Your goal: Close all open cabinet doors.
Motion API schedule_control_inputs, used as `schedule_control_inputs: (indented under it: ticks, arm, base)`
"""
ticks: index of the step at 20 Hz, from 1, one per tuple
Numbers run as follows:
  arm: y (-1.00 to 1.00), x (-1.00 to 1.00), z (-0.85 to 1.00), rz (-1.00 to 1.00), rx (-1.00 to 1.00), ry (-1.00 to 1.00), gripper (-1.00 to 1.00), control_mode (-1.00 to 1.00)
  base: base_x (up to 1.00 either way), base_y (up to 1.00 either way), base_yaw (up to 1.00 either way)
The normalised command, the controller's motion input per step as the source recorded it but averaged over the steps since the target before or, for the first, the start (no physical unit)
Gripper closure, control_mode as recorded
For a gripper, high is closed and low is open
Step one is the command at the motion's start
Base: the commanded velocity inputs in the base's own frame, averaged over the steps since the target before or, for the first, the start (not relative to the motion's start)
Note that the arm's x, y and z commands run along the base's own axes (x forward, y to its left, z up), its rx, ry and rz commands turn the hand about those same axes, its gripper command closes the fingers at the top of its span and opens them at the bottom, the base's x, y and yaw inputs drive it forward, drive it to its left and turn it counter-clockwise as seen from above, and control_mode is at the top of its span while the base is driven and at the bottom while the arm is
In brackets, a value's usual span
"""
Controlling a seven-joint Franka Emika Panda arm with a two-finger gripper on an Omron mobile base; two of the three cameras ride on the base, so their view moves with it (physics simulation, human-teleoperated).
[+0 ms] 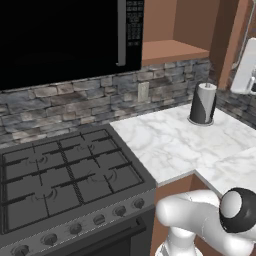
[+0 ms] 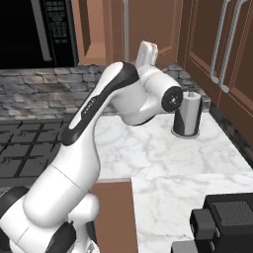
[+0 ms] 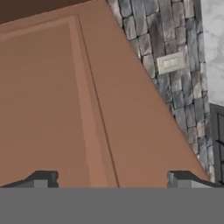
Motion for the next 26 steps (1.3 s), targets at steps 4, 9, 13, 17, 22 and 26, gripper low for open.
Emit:
schedule_control_inputs:
  ticks: [4,9,13,17,22,26]
  arm:
    - [0.68,0.37,0.02,0.0,-0.05,0.0,-1.0,-1.0]
    - [0.73,0.51,0.0,0.0,-0.08,0.05,-1.0,-1.0]
    - [0.69,0.59,0.0,0.0,-0.05,0.07,-1.0,-1.0]
    - [0.53,0.66,0.0,0.0,0.0,0.03,-1.0,-1.0]
    - [0.4,0.67,0.0,0.0,0.0,0.0,-1.0,-1.0]
    - [0.36,0.7,-0.03,0.0,0.0,0.0,-1.0,-1.0]
  base:
    - [0.0,0.0,0.0]
    - [0.0,0.0,0.0]
    - [0.0,0.0,0.0]
    - [0.0,0.0,0.0]
    - [0.0,0.0,0.0]
    - [0.0,0.0,0.0]
